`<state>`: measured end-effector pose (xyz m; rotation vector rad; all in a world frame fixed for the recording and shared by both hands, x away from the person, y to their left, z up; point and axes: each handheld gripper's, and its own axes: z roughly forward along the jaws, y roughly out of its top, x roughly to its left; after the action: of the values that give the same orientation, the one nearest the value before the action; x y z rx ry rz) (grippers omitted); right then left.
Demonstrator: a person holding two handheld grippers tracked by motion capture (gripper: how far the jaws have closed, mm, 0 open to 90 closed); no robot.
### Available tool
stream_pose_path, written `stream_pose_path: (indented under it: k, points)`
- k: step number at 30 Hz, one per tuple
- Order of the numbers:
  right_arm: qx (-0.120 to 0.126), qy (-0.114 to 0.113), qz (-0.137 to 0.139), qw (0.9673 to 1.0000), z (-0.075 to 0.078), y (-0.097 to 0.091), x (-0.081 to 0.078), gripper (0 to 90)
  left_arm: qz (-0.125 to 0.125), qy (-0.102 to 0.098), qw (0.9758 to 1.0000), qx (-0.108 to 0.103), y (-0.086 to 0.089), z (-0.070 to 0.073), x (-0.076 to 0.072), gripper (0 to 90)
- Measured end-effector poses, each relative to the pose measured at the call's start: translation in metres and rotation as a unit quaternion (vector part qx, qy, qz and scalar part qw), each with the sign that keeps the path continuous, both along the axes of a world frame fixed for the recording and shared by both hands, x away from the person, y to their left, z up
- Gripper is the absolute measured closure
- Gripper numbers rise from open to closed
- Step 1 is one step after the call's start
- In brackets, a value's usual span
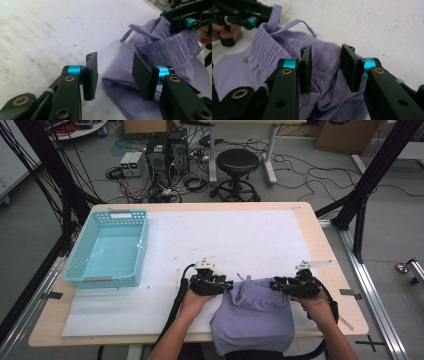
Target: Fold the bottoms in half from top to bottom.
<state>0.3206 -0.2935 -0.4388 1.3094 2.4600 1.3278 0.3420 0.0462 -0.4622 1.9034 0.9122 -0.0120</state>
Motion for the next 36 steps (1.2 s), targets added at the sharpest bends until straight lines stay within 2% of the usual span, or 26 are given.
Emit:
stream_pose_path:
  k: [2,5,6,7,9,11,13,14,15,17,18,19,20,21,24,30,33,34,35,36]
  points:
    - [-0.001,0.001,0.010,1.0000,-0.003,-0.002,-0.004,64.1,-0.005,0.000,1.0000,0.008,-0.002,0.000,0.000,54.5]
    - [0.002,0.002,0.019,0.9998,-0.004,-0.007,-0.010,64.1,-0.003,0.002,1.0000,0.007,-0.002,0.000,0.000,54.6]
    - [0.004,-0.005,0.018,0.9998,-0.003,-0.009,-0.012,64.0,-0.003,0.002,1.0000,0.008,-0.003,0.000,0.000,54.7]
    - [0.012,-0.013,0.013,0.9998,-0.001,-0.013,-0.014,62.5,-0.006,0.003,0.9999,0.010,-0.003,-0.001,0.000,55.4]
    - [0.032,-0.030,-0.017,0.9989,0.003,-0.020,-0.015,51.5,-0.013,0.007,0.9998,0.015,-0.004,-0.001,0.000,57.3]
    - [0.037,-0.042,-0.053,0.9970,0.005,-0.028,-0.014,51.0,-0.019,0.013,0.9995,0.022,-0.006,-0.001,-0.001,61.1]
    - [0.019,-0.042,-0.092,0.9947,0.004,-0.032,-0.011,47.6,-0.021,0.013,0.9993,0.029,-0.007,-0.001,-0.001,67.2]
    - [0.002,-0.035,-0.099,0.9944,0.002,-0.031,-0.009,47.6,-0.022,0.015,0.9992,0.031,-0.007,-0.001,-0.002,70.3]
    - [-0.022,-0.029,-0.100,0.9943,0.000,-0.028,-0.007,47.5,-0.028,0.019,0.9989,0.031,-0.008,-0.002,-0.002,76.5]
    - [-0.066,-0.018,-0.085,0.9941,-0.008,-0.019,-0.005,47.1,-0.031,0.017,0.9987,0.036,-0.010,-0.001,-0.004,83.1]
    - [-0.082,-0.013,-0.080,0.9934,-0.011,-0.015,-0.004,52.0,-0.027,0.020,0.9988,0.035,-0.009,-0.001,-0.004,84.5]
    - [-0.091,-0.018,-0.074,0.9930,-0.014,-0.012,-0.005,65.6,-0.024,0.020,0.9990,0.033,-0.009,-0.001,-0.003,85.2]
    - [-0.088,-0.019,-0.065,0.9938,-0.014,-0.012,-0.005,81.6,-0.018,0.016,0.9992,0.032,-0.007,0.000,-0.002,85.4]
    - [-0.082,-0.022,-0.060,0.9946,-0.013,-0.011,-0.005,86.2,-0.012,0.015,0.9995,0.027,-0.006,0.001,-0.001,85.6]
    - [-0.090,-0.032,-0.058,0.9937,-0.007,-0.007,0.000,87.9,0.000,0.010,0.9997,0.023,-0.004,0.006,0.006,85.7]
    - [-0.075,-0.048,-0.083,0.9925,0.003,0.000,0.020,88.0,0.025,-0.008,0.9995,0.014,0.003,0.022,0.031,85.6]
    - [-0.071,-0.044,-0.087,0.9927,0.001,0.004,0.029,84.8,0.032,-0.012,0.9990,0.029,0.003,0.019,0.035,84.8]
    - [-0.072,-0.045,-0.094,0.9919,0.001,0.004,0.030,74.0,0.038,-0.015,0.9986,0.033,0.003,0.018,0.035,82.0]
    - [-0.071,-0.050,-0.106,0.9905,0.001,0.005,0.031,63.3,0.045,-0.018,0.9983,0.032,0.004,0.018,0.036,75.1]
    - [-0.064,-0.053,-0.115,0.9899,0.002,0.004,0.032,61.7,0.051,-0.023,0.9981,0.026,0.006,0.018,0.035,68.7]
